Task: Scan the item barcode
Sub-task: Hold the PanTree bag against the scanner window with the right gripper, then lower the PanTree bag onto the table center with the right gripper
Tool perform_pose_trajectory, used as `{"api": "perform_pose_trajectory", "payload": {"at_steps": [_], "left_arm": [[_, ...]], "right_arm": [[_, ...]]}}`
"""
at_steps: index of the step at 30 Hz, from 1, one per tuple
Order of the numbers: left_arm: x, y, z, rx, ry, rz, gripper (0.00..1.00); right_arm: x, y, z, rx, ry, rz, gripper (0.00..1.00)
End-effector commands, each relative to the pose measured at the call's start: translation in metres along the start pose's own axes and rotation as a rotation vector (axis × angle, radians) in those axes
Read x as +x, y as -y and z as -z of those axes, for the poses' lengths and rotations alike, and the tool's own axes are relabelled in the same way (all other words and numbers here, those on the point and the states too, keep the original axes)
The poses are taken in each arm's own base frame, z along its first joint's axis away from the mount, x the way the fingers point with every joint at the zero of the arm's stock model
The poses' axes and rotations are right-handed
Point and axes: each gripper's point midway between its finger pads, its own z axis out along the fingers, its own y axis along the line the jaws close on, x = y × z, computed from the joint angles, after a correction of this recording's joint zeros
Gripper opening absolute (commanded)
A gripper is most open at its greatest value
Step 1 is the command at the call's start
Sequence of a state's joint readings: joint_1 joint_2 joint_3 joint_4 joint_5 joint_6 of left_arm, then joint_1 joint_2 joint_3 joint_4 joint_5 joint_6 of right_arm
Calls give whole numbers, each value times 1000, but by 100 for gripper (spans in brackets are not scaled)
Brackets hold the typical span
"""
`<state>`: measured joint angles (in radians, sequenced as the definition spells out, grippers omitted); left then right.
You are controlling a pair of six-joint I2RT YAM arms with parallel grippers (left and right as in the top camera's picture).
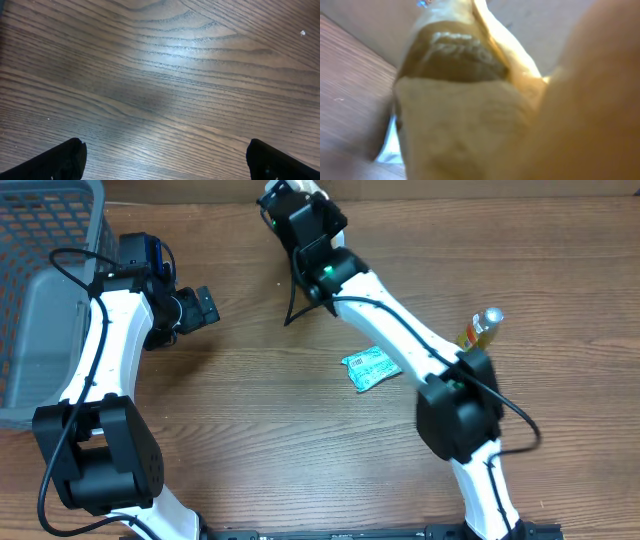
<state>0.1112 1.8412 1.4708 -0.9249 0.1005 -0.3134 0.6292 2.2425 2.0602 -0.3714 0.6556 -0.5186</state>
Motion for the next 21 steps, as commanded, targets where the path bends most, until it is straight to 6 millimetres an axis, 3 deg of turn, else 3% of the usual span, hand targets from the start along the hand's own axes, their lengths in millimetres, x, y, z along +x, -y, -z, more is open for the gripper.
{"api": "perform_pose_trajectory", "payload": {"at_steps": [1, 6, 9, 14, 16, 21], "left_arm": [[-4, 4, 9, 9, 24, -5, 100], [-4, 3, 9, 8, 24, -5, 99], [-4, 3, 9, 8, 24, -5, 99], [-4, 3, 9, 8, 24, -5, 99], [-4, 4, 9, 9, 24, -5, 99], [-4, 4, 9, 9, 24, -5, 99]], "right_arm": [[-30, 24, 43, -113, 61, -254, 4], [-8, 0, 66, -341, -54, -337, 4], [16, -26, 80, -512, -172, -385, 4], [62, -70, 127, -908, -434, -447, 4], [79, -76, 145, -1016, -539, -471, 4], [111, -76, 157, -1033, -693, -471, 4]]}}
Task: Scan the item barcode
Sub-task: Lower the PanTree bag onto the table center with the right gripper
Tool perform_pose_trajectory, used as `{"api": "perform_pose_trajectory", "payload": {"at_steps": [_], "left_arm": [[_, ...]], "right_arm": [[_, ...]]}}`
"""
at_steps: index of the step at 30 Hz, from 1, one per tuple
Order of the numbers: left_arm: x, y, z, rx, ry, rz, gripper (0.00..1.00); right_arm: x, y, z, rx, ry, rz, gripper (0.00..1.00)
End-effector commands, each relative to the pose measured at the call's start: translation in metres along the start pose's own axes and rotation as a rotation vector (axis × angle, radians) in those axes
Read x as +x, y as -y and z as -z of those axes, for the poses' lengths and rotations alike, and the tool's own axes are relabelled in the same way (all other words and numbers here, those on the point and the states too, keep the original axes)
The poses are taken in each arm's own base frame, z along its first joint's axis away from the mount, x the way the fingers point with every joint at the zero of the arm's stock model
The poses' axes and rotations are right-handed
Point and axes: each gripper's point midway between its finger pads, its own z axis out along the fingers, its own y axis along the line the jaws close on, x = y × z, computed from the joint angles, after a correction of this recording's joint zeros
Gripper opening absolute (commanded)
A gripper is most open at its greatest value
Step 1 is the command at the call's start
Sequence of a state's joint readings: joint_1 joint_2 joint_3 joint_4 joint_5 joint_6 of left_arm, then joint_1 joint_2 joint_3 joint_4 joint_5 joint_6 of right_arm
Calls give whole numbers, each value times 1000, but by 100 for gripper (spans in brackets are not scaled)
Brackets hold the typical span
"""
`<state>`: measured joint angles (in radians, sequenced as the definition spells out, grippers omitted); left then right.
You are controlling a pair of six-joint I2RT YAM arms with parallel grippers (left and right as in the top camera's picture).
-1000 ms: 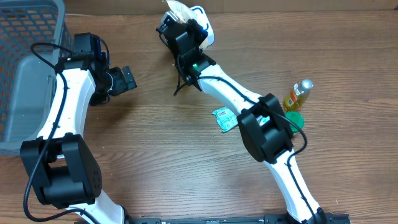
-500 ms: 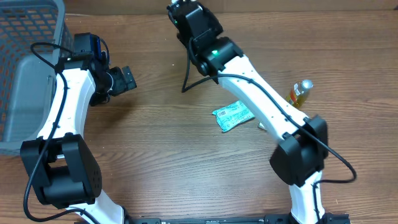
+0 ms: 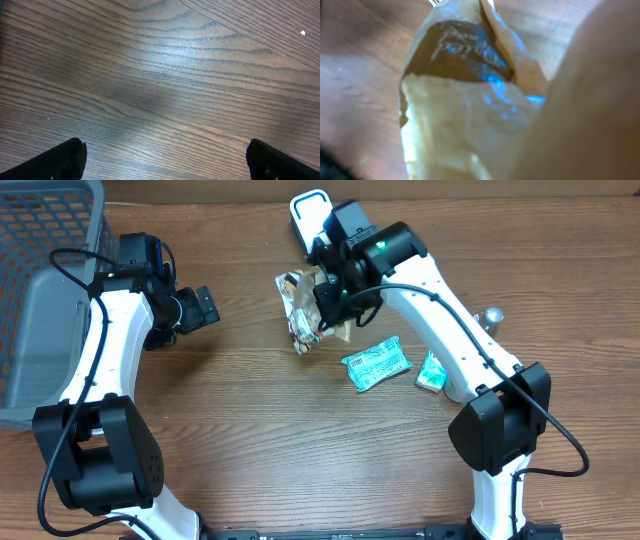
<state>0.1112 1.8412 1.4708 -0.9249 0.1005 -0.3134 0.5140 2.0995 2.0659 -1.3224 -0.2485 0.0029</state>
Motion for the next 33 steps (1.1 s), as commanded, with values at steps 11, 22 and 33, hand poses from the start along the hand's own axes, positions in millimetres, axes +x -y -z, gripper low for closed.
{"api": "perform_pose_trajectory", "payload": {"at_steps": [11, 22, 33], "left_arm": [[-4, 4, 9, 9, 24, -5, 99], [-4, 4, 9, 9, 23, -7, 100], [-3, 5, 9, 10, 23, -8, 100]], "right_arm": [[52, -2, -40, -104, -176, -85, 7], [75, 14, -86, -92, -195, -94, 34], [64, 74, -85, 258, -115, -204, 80]]}}
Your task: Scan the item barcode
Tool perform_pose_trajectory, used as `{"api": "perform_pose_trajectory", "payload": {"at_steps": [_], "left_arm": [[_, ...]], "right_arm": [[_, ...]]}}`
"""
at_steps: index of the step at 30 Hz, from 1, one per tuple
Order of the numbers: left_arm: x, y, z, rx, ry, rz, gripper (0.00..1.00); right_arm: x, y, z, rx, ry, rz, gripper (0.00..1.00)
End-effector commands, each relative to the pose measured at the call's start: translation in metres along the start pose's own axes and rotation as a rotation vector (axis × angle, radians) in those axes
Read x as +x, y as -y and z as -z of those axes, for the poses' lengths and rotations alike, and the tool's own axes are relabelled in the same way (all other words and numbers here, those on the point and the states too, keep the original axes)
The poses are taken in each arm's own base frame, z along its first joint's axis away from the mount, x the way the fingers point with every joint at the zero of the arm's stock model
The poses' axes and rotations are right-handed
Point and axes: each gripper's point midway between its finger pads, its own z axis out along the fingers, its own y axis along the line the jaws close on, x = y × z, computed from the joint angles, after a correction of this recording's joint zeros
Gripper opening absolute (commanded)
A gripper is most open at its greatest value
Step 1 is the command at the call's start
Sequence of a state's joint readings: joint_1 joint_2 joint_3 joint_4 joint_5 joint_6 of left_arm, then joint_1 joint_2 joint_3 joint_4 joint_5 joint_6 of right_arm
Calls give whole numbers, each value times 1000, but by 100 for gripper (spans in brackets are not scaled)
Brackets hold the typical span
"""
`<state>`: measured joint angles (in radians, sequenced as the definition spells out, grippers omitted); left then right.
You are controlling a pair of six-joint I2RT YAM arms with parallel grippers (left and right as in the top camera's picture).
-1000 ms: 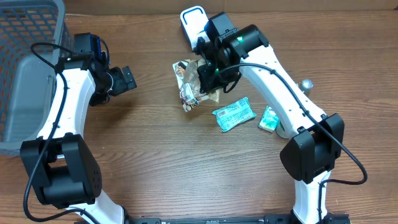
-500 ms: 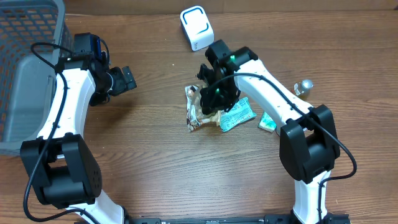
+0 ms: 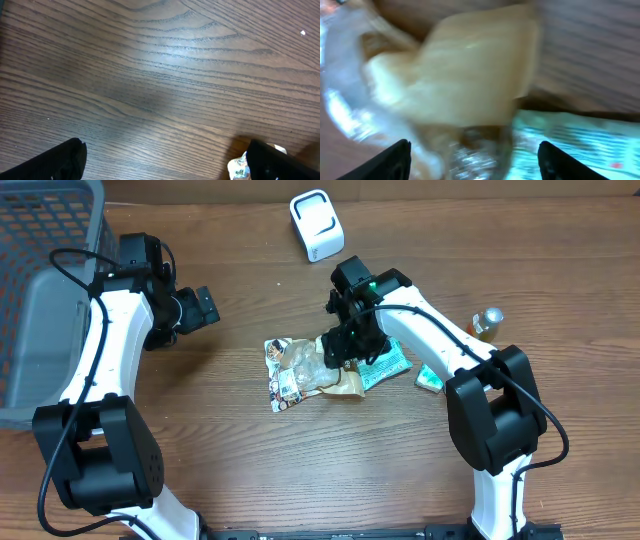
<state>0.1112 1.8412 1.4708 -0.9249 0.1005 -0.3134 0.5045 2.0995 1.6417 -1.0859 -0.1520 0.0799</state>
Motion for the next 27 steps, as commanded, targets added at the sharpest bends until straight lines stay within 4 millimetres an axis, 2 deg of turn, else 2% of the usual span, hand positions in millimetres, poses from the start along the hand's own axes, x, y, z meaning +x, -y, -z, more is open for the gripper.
{"api": "perform_pose_trajectory", "payload": {"at_steps": [1, 4, 11, 17, 19, 27], "left_arm": [[-3, 5, 9, 10, 23, -8, 99], [-3, 5, 9, 9, 23, -8, 99], [-3, 5, 9, 10, 23, -8, 99], [-3, 5, 9, 10, 23, -8, 99], [-3, 5, 9, 9, 23, -8, 100], [-3, 5, 9, 9, 23, -8, 100]], "right_arm": [[-12, 26, 7, 148, 74, -116, 81], [-26, 42, 11, 199, 147, -207, 86], [-45, 61, 17, 177, 221, -293, 87], [-49, 82, 22, 182, 241, -338, 92], [-49, 89, 23, 184, 241, -352, 100], [-49, 96, 24, 186, 243, -367, 100]]}}
